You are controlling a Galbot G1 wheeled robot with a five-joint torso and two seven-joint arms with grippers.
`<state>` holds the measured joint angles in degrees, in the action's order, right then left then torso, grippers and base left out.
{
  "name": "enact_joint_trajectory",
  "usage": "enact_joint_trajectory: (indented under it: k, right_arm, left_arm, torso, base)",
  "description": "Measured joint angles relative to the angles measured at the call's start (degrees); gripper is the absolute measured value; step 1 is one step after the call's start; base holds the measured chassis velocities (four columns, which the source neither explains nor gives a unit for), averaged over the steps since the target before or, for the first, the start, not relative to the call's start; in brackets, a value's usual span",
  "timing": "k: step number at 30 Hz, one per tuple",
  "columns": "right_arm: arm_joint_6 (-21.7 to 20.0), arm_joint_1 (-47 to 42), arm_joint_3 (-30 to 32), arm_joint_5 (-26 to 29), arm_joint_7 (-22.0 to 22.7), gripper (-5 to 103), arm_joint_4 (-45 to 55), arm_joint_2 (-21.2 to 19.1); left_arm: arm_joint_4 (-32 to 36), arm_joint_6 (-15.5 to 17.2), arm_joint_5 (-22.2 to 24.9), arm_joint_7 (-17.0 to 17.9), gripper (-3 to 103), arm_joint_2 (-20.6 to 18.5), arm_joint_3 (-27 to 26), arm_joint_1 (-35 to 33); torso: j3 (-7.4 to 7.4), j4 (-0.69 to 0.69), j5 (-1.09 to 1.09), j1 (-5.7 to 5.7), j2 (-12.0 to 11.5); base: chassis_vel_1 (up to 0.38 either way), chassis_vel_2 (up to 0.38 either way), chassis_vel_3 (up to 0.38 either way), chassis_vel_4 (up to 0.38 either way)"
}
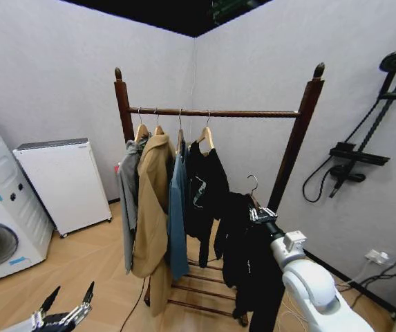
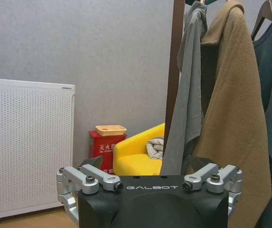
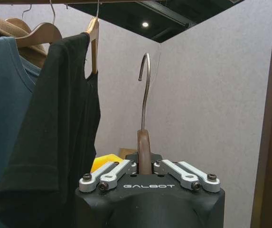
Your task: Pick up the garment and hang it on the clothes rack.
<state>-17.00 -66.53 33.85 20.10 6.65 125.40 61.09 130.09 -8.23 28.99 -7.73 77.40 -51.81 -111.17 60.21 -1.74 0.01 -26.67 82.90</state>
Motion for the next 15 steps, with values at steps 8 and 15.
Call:
enact_joint_trajectory:
  k: [8, 15]
  right_arm:
    - [0.56, -0.19, 0.26, -1.9, -0.3, 9, 0.9, -0.32]
    - [-1.43, -1.26, 0.05, -2.23, 3.31, 9, 5.73, -1.22]
  left_arm:
    - [0.0, 0.0, 0.0, 0.0, 100, 0.0, 0.0, 0.0]
    - [0.0, 0.0, 0.0, 0.0, 100, 0.0, 0.0, 0.0]
  torso:
    - [0.0, -0.01, 0.0, 0.0, 0.0]
    - [0.01, -0.01, -0.01, -0.02, -0.01]
  base:
    - [-0.094, 0.095, 0.086, -0.097]
    - [-0.082, 0.085, 0.093, -0.075]
